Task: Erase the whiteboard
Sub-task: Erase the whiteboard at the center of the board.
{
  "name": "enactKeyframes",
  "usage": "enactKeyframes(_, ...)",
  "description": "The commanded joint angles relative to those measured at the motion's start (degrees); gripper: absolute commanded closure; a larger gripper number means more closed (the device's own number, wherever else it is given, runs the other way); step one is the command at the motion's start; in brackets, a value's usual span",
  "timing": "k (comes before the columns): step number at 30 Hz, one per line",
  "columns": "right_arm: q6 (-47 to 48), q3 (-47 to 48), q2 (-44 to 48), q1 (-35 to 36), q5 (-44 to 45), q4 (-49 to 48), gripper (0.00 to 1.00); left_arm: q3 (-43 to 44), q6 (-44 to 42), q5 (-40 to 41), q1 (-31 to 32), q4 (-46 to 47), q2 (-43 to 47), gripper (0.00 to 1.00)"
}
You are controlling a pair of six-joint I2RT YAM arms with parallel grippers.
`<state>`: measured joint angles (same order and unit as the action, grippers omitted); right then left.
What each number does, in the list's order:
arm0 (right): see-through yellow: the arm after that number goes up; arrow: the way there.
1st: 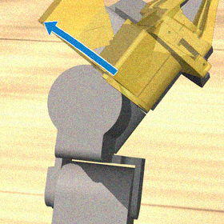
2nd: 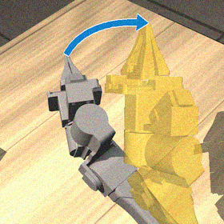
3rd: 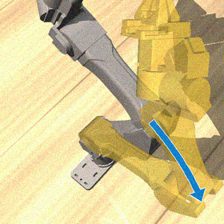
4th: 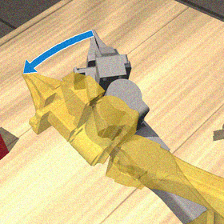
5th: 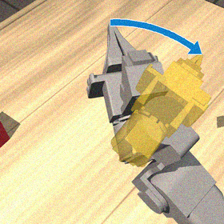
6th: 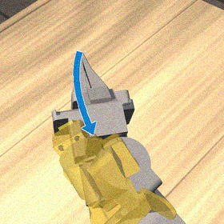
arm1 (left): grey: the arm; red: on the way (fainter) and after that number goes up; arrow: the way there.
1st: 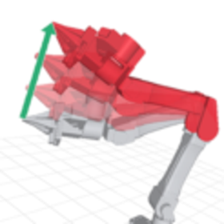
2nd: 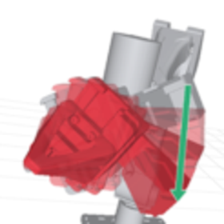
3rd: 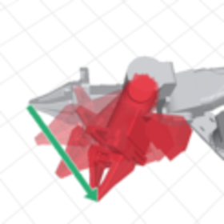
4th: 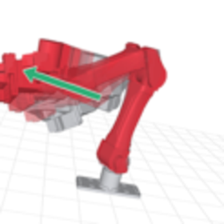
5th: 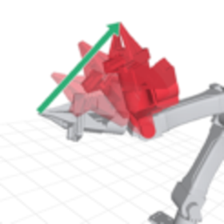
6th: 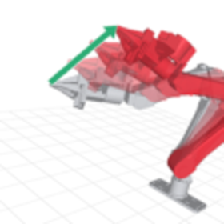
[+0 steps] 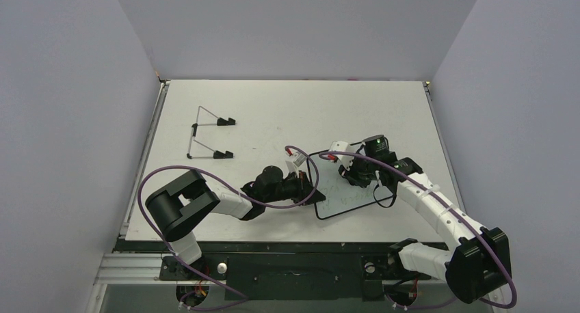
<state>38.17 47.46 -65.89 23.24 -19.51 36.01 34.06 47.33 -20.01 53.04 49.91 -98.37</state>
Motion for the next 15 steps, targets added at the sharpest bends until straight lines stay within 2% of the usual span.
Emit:
enactKeyframes(1, -10.0, -3.1, 3.5, -0.5, 7.9, -15.0, 1.00, -0.1, -3.3, -1.0, 0.2, 1.0, 1.8, 1.00)
enactKeyframes(4, -10.5, -3.1, 3.3, -1.5, 11.6, -15.3, 1.00, -0.1, -3.3, -0.9, 0.2, 1.1, 1.7, 1.00)
enactKeyframes(8, -6.6, -1.1, 1.4, -1.8, 11.8, -10.3, 1.00, -0.4, -3.3, -0.9, 0.1, 1.2, 1.8, 1.00)
enactKeyframes(15, 0.5, 1.1, -0.2, -1.6, 5.6, -1.8, 1.00, -1.0, -3.2, -0.6, 0.1, 1.6, 2.1, 1.00)
